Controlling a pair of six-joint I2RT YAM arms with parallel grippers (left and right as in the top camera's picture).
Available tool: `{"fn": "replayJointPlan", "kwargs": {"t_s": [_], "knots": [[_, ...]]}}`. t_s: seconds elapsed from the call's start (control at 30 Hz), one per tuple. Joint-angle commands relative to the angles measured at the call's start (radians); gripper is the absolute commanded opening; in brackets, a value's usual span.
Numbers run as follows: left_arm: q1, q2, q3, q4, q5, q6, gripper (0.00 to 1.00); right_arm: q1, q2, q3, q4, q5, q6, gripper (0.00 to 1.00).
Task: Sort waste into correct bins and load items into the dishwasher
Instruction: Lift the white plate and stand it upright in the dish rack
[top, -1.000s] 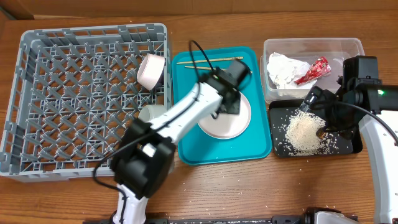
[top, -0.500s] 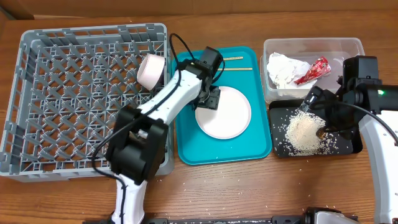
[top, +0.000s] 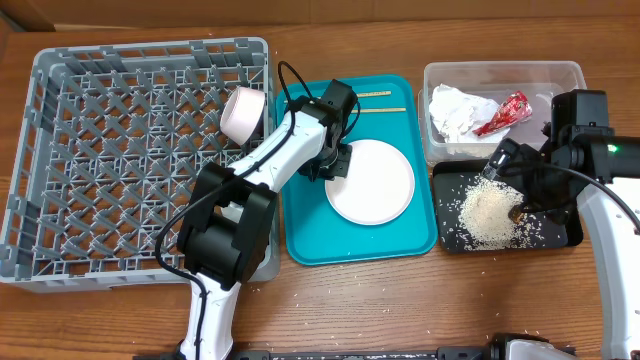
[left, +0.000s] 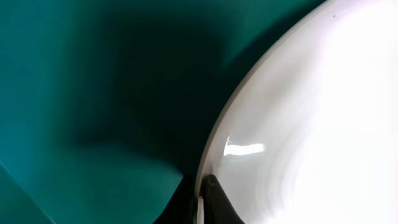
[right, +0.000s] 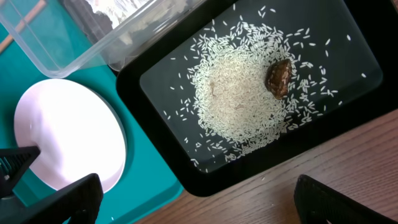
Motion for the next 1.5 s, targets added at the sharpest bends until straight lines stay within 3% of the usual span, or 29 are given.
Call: {"fn": "replayJointPlan", "kwargs": {"t_s": [0.0, 0.27, 0.47, 0.67, 0.8, 1.17, 1.47], "knots": [[0.004, 0.032, 0.067, -0.07, 0.002, 0.009, 0.04, -0.002, -0.006, 0.006, 0.006, 0.01, 0.002, 1.0], [0.02, -0.148, 0.357, -0.256, -0.145, 0.116, 0.04, -0.002, -0.006, 0.006, 0.006, 0.01, 0.002, 1.0], [0.03, -0.311, 0.383, -0.274, -0.592, 0.135, 0.04, -0.002, -0.006, 0.006, 0.006, 0.01, 0.002, 1.0], [0.053, -0.364, 0.383, -0.268, -1.047, 0.135, 0.04, -0.002, -0.006, 0.006, 0.006, 0.01, 0.002, 1.0], [0.103, -0.36, 0.382, -0.264, -1.231, 0.135, 0.04, -0.002, -0.006, 0.006, 0.006, 0.01, 0.002, 1.0], [0.32, -0.339, 0.38, -0.186, -1.26, 0.127, 0.04, -0.002, -0.006, 0.006, 0.006, 0.01, 0.002, 1.0], [0.352, -0.21, 0.38, -0.135, -1.226, 0.127, 0.04, -0.002, -0.006, 0.006, 0.006, 0.01, 0.002, 1.0]]}}
